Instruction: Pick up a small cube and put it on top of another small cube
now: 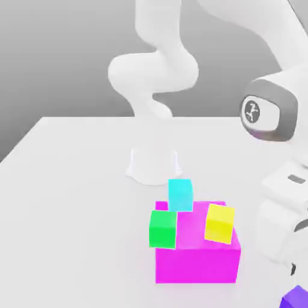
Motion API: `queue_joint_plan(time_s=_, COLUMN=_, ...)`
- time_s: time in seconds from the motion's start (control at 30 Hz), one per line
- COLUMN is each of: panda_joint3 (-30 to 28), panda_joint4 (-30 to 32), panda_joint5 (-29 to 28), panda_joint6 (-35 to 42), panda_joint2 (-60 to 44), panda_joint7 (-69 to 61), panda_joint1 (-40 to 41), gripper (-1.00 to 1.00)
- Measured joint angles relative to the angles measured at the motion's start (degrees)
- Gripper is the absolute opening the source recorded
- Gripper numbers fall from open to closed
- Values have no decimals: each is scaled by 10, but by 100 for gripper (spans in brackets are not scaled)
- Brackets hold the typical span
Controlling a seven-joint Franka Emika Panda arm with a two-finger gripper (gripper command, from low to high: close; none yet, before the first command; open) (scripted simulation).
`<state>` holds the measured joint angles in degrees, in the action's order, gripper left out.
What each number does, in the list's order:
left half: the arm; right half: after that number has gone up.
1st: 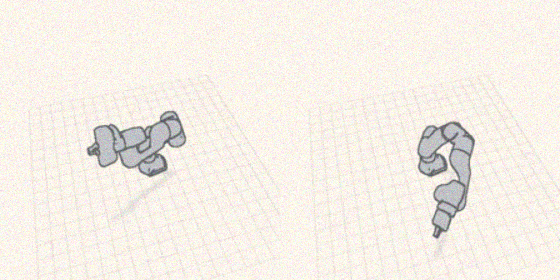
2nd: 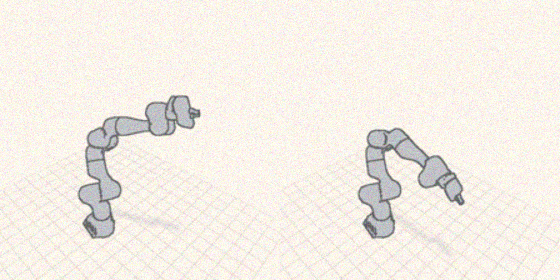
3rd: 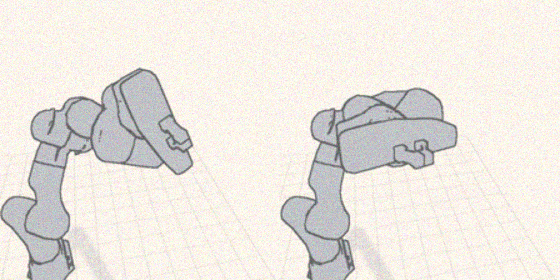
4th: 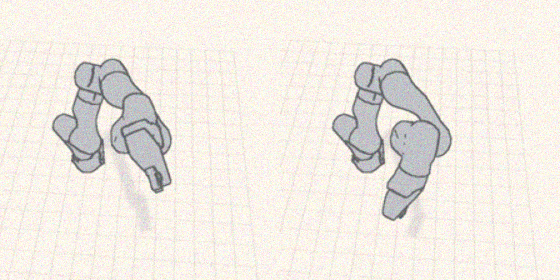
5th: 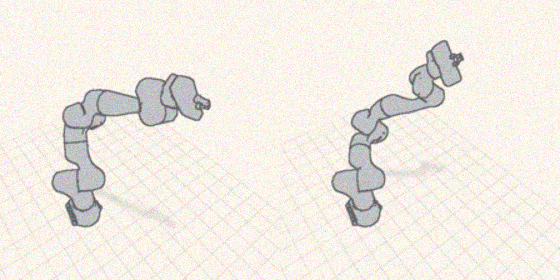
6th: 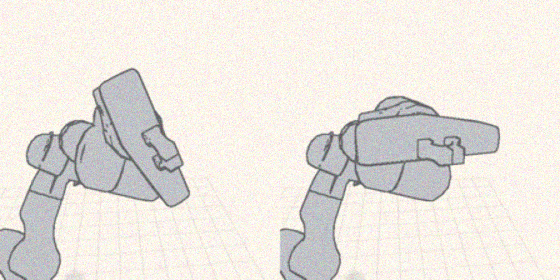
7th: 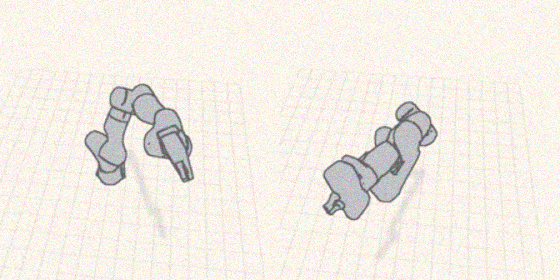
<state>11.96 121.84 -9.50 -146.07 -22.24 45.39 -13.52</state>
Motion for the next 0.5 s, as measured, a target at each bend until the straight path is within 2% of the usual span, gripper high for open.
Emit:
queue_joint_plan(time_s=0.17, panda_joint3=-14, panda_joint4=-21, panda_joint5=-24, panda_joint6=-55, panda_joint2=-104, panda_joint7=12, panda_joint1=-26, gripper=0)
queue_joint_plan(time_s=0.2, panda_joint3=-19, panda_joint4=-25, panda_joint5=-29, panda_joint6=-67, panda_joint2=-121, panda_joint7=16, panda_joint1=-31, gripper=-100)
queue_joint_plan(time_s=0.4, panda_joint3=-22, panda_joint4=-27, panda_joint5=-30, panda_joint6=-73, panda_joint2=-129, panda_joint7=17, panda_joint1=-33, gripper=-100)
queue_joint_plan(time_s=0.5, panda_joint3=-11, panda_joint4=-18, panda_joint5=-19, panda_joint6=-45, panda_joint2=-92, panda_joint7=8, panda_joint1=-25, gripper=-100)
